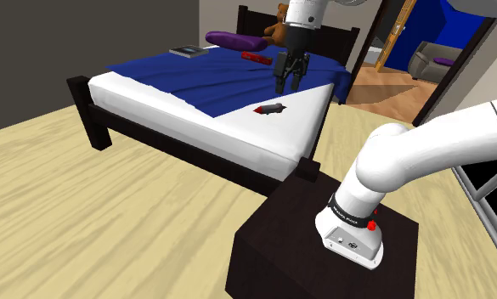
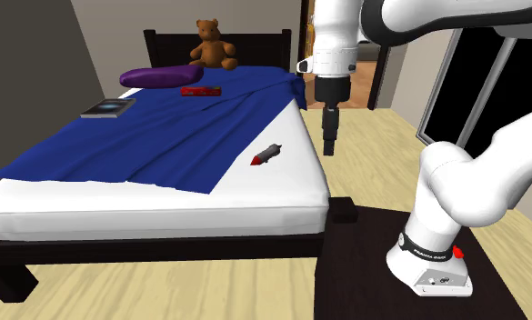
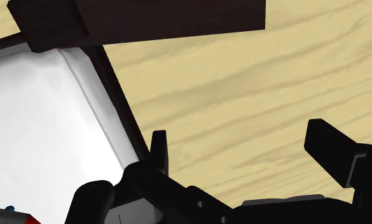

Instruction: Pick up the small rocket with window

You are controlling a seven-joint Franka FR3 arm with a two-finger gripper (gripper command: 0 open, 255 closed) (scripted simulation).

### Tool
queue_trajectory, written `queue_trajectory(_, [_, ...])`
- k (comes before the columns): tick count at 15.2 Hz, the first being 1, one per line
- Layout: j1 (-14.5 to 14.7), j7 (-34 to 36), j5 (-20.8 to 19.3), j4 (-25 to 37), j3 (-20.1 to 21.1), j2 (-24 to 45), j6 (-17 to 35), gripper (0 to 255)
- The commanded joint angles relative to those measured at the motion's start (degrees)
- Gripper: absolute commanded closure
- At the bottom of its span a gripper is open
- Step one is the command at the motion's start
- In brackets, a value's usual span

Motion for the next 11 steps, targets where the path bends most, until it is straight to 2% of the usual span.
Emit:
queue_trajectory(1, [0.0,0.0,0.0,0.0,0.0,0.0,0.0,0])
queue_trajectory(11, [-0.73,-22.85,-9.65,-1.44,-11.7,10.33,10.5,0])
